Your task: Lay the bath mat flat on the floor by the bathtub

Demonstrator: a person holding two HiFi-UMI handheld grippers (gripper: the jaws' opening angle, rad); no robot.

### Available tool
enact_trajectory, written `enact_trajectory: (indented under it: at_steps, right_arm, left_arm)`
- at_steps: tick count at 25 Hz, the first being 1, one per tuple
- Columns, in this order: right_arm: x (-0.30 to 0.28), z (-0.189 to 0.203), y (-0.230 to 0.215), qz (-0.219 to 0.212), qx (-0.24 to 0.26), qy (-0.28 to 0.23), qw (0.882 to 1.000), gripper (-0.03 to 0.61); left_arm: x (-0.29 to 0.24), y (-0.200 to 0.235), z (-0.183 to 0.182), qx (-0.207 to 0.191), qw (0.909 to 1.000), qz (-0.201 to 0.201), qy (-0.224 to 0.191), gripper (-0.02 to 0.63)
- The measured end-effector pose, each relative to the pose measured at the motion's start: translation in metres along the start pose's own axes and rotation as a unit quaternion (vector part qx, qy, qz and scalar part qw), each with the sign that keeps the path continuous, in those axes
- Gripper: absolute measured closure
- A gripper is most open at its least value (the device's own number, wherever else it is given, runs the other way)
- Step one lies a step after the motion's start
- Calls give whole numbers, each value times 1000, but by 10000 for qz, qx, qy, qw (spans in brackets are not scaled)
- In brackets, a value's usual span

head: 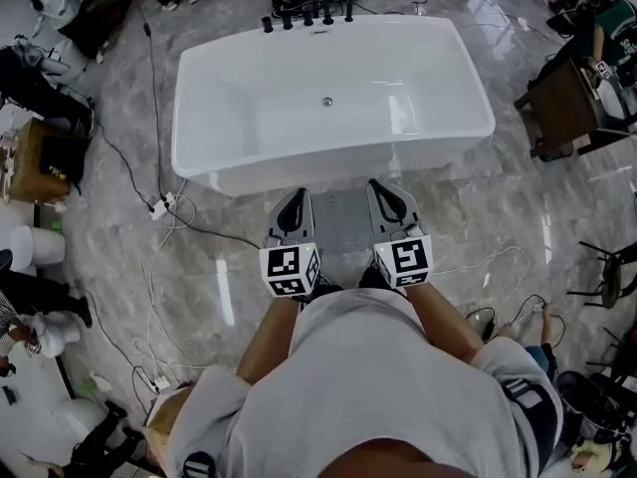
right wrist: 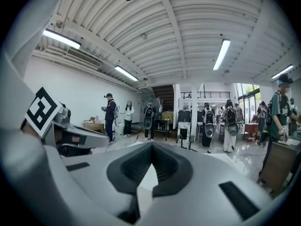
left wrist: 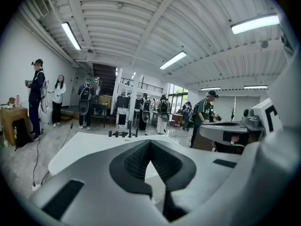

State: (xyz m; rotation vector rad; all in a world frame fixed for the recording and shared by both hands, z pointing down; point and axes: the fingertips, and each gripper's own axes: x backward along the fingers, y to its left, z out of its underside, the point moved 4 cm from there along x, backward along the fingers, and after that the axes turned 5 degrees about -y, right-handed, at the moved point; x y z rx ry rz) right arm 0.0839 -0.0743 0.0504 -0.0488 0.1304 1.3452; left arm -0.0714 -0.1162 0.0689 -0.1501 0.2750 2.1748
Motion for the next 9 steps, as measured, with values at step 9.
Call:
enact_trajectory:
  at_steps: [9]
  right_arm:
    - [-15,-42,-61,413,222,-725,9963,572]
  left_arm:
    - [-49,-25,-56,-377,9956,210,-831,603]
